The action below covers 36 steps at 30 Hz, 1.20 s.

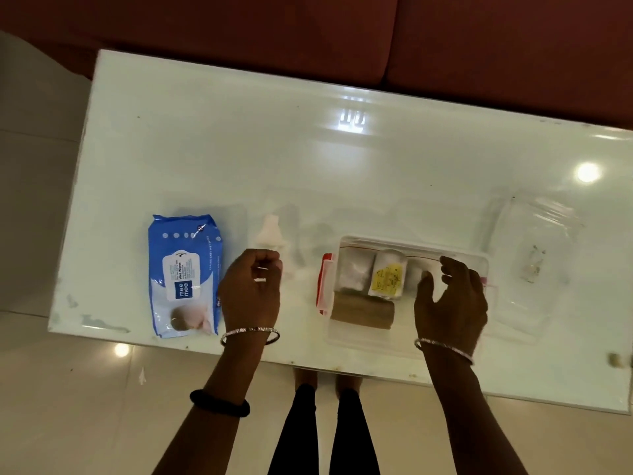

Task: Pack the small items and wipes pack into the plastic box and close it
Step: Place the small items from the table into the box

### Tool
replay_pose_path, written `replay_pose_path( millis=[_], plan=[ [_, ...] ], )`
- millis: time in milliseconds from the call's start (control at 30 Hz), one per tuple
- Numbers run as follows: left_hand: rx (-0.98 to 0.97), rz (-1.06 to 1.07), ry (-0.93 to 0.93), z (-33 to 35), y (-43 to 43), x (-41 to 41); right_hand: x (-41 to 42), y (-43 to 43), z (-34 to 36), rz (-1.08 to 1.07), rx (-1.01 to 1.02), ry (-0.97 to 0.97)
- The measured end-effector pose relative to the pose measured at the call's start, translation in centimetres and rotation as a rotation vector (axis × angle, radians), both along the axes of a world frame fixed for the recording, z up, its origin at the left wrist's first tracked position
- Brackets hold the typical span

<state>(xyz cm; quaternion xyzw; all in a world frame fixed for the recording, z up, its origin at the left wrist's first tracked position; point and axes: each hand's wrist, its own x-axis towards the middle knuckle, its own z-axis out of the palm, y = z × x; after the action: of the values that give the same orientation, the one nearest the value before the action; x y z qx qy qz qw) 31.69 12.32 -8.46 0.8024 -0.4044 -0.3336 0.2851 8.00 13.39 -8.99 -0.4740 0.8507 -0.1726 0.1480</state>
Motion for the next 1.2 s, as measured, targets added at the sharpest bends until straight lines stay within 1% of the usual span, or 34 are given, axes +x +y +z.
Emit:
replay_pose_path(
  millis=[100, 233, 300, 433, 567, 633, 700, 767, 833, 900, 967, 1033, 1133, 1200],
  plan=[
    [0.011, 0.04, -0.105, -1.1, -2.2, 2.0, 1.6, 0.0, 1.7, 0.135, -0.126, -0.065],
    [0.051, 0.026, -0.197, -3.0, -5.1, 3.0, 4.5, -1.0, 2.6, 0.266, -0.179, -0.161],
    [0.098, -0.026, -0.209, -4.0, -6.5, 3.1, 5.9, -1.4, 2.7, 0.32, -0.198, -0.181],
    [0.276, -0.159, -0.193, -5.5, -8.2, 2.7, 7.8, -2.4, 2.8, 0.388, -0.216, -0.258],
    [0.362, -0.211, -0.213, -6.0, -8.3, 1.9, 8.9, -3.2, 2.8, 0.426, -0.193, -0.318],
    [0.372, -0.228, -0.197, -5.9, -8.1, 1.7, 9.2, -3.6, 2.8, 0.431, -0.188, -0.333],
    [0.338, -0.23, -0.137, -5.4, -7.8, 1.7, 9.3, -4.0, 2.9, 0.429, -0.188, -0.361],
    [0.244, -0.213, -0.034, -4.1, -7.2, 1.7, 9.5, -4.3, 3.2, 0.395, -0.164, -0.42],
    [0.139, -0.184, 0.083, -1.9, -6.5, 1.5, 9.6, -4.7, 3.6, 0.346, -0.112, -0.503],
    [0.052, -0.191, 0.159, 0.6, -5.7, 1.3, 9.7, -5.2, 4.2, 0.311, -0.038, -0.608],
    [-0.062, -0.243, 0.187, 3.0, -4.8, 1.2, 9.7, -5.6, 5.0, 0.327, 0.058, -0.723],
    [-0.148, -0.294, 0.179, 5.0, -4.0, 1.2, 9.5, -5.9, 5.9, 0.404, 0.127, -0.805],
    [-0.187, -0.314, 0.137, 7.4, -3.3, 1.0, 9.3, -6.1, 7.3, 0.484, 0.171, -0.917],
    [-0.195, -0.303, 0.122, 8.4, -3.1, 0.9, 9.3, -5.9, 8.2, 0.534, 0.155, -0.935]
  ],
)
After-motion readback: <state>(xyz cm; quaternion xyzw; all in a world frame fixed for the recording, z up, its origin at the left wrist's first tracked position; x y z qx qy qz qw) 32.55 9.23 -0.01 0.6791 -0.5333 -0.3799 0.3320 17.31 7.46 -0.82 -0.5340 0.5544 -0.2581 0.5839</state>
